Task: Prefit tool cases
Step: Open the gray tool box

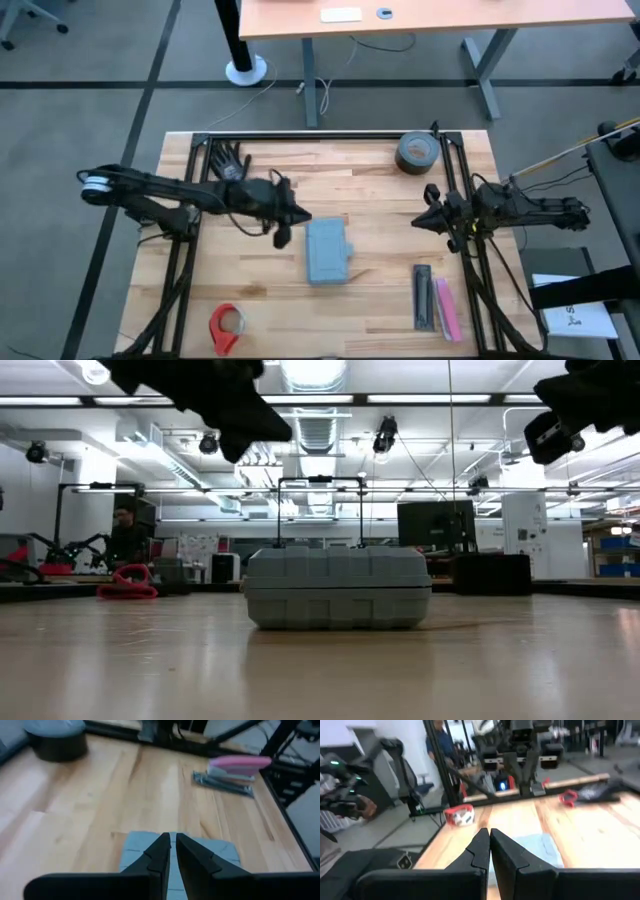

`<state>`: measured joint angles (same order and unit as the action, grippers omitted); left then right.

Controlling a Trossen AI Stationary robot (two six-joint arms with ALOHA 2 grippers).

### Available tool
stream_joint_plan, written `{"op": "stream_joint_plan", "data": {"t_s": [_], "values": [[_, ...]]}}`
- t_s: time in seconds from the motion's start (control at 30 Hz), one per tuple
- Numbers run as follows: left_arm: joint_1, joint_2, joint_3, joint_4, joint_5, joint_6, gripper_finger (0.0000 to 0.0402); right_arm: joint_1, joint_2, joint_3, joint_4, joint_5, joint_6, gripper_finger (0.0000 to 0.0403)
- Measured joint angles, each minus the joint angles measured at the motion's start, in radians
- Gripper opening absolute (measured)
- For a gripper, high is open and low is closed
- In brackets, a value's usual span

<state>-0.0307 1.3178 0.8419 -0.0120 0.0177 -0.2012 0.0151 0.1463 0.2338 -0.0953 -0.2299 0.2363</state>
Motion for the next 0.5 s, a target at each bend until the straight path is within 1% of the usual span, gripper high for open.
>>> {"op": "stream_joint_plan", "data": {"t_s": [0.1, 0.2, 0.37, 0.43, 0.5], "values": [[-0.035, 0.091, 0.054, 0.002, 0.001, 0.0, 0.0036, 0.0, 0.078, 0.09, -0.127, 0.023, 0.001, 0.0], [-0.064, 0.164, 0.104, 0.001, 0.0, 0.002, 0.0036, 0.0, 0.177, 0.174, -0.193, 0.025, 0.006, 0.0], [-0.095, 0.238, 0.174, -0.01, 0.0, -0.024, 0.0036, 0.005, 0.332, 0.242, -0.207, 0.031, 0.041, 0.0], [-0.104, 0.252, 0.188, -0.02, -0.016, -0.036, 0.0036, 0.018, 0.381, 0.252, -0.208, 0.034, 0.061, 0.0], [-0.108, 0.262, 0.197, -0.024, -0.038, -0.05, 0.0036, 0.044, 0.434, 0.258, -0.207, 0.062, 0.085, 0.0]]}}
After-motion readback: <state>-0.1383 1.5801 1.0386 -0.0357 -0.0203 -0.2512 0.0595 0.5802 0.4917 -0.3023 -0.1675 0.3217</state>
